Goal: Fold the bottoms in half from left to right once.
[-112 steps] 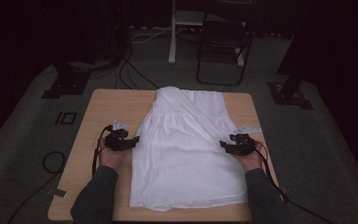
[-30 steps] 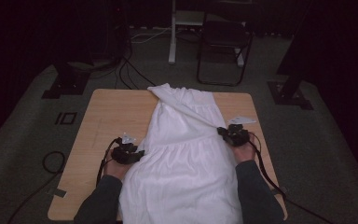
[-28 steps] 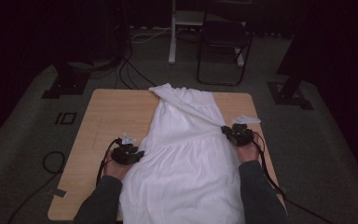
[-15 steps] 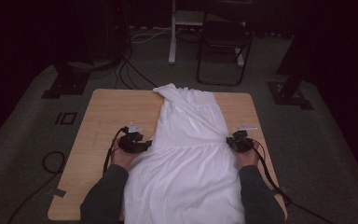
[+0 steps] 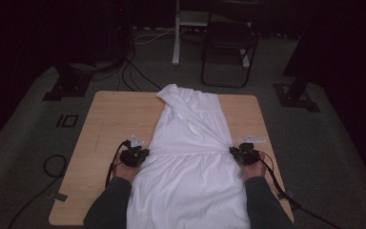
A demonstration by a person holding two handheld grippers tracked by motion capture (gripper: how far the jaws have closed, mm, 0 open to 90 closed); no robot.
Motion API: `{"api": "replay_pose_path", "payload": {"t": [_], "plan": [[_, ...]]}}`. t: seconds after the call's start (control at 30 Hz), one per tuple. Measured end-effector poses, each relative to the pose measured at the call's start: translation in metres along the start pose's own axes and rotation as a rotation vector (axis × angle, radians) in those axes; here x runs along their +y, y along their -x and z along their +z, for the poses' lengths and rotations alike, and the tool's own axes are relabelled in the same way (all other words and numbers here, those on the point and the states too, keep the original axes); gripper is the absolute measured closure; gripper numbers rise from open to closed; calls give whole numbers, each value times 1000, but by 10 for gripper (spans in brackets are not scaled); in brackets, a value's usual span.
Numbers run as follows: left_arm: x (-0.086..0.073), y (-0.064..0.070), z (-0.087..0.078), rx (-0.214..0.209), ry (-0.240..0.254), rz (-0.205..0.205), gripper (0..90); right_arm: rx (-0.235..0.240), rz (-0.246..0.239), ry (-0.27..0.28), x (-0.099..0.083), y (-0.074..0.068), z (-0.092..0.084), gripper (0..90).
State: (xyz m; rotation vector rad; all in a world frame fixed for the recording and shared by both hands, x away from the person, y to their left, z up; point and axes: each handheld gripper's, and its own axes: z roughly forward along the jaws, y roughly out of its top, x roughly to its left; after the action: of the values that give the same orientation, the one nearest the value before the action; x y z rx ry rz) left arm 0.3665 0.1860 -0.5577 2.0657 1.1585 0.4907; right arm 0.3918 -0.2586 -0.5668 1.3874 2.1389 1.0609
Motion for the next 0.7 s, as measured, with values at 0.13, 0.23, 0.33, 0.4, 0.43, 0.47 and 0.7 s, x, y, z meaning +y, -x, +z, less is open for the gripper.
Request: {"api": "replay_pose_path", "payload": {"t": [0.13, 0.23, 0.33, 0.4, 0.43, 0.47, 0.7], "plan": [[-21, 6, -19, -10, 11, 3, 892, 37, -15, 3, -17, -15, -15, 863], [-35, 11, -35, -14, -3, -8, 890, 60, -32, 1, -29, -27, -26, 862], [-46, 21, -46, -10, -10, 10, 890, 82, -37, -8, -41, -37, -38, 862], [-52, 25, -52, -9, -8, 15, 888, 93, -38, -20, -47, -42, -45, 862], [-53, 26, -52, -13, -3, 15, 885, 100, -37, -28, -49, -44, -48, 861], [-54, 25, -52, -17, 6, 10, 877, 104, -37, -41, -49, -45, -50, 851], [-51, 19, -46, -31, 30, -25, 644, 56, -79, 5, -24, -49, -54, 436]]}}
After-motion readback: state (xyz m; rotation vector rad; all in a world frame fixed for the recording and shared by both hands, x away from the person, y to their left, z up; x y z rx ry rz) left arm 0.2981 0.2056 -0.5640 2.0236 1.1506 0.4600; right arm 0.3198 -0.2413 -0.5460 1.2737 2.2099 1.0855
